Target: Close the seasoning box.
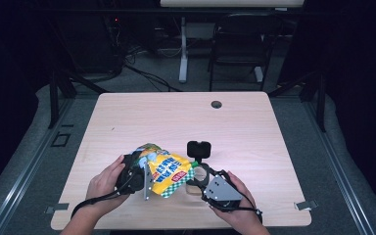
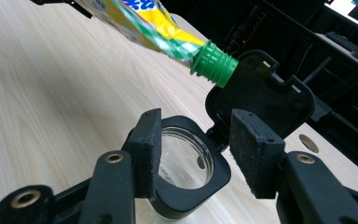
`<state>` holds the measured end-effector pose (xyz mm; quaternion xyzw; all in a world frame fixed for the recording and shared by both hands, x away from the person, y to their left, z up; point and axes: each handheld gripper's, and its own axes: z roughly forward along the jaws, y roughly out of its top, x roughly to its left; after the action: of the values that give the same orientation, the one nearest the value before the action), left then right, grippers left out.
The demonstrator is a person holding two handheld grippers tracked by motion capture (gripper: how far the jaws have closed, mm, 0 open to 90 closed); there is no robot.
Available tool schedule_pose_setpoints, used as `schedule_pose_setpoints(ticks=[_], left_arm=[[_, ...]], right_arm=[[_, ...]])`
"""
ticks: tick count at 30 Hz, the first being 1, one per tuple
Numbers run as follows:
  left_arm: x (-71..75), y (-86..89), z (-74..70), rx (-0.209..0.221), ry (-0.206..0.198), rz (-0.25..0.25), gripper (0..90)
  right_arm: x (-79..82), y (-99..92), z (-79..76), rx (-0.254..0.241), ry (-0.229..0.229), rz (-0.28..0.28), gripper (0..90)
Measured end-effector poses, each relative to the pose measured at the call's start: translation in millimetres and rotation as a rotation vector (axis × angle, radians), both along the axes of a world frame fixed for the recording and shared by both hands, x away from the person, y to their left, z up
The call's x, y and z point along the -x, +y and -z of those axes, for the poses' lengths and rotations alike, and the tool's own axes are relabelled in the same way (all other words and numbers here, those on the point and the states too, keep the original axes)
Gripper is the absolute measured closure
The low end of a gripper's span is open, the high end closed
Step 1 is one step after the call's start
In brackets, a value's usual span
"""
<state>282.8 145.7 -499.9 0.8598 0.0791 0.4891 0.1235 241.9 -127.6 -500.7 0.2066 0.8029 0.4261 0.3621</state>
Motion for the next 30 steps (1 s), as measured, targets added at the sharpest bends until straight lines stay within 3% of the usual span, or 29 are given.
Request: schedule_pose_setpoints(ticks=[8, 11, 16, 24, 30], left_arm=[[-0.8, -0.5, 1.7, -0.02, 0.007, -0.002, 47.8], [-0.4, -2.0, 2.2, -0.052, 0.007, 0.001, 47.8], [-0.6, -3.8, 2.5, -0.084, 0.005, 0.002, 47.8], [-3.6, -5.6, 3.2, -0.095, 0.002, 0.004, 47.9], [-3.7, -7.4, 3.9, -0.11, -0.001, 0.009, 47.9]], right_arm=[[0.4, 4.1, 1.3, 0.019, -0.006, -0.012, 55.1], [1.8, 6.7, 1.7, 0.035, -0.017, -0.016, 56.0], [3.3, 9.1, 2.2, 0.059, -0.047, -0.02, 60.4], [6.5, 11.1, 0.7, 0.087, -0.08, -0.025, 63.8], [10.4, 16.3, 0.2, 0.141, -0.122, -0.027, 66.7]])
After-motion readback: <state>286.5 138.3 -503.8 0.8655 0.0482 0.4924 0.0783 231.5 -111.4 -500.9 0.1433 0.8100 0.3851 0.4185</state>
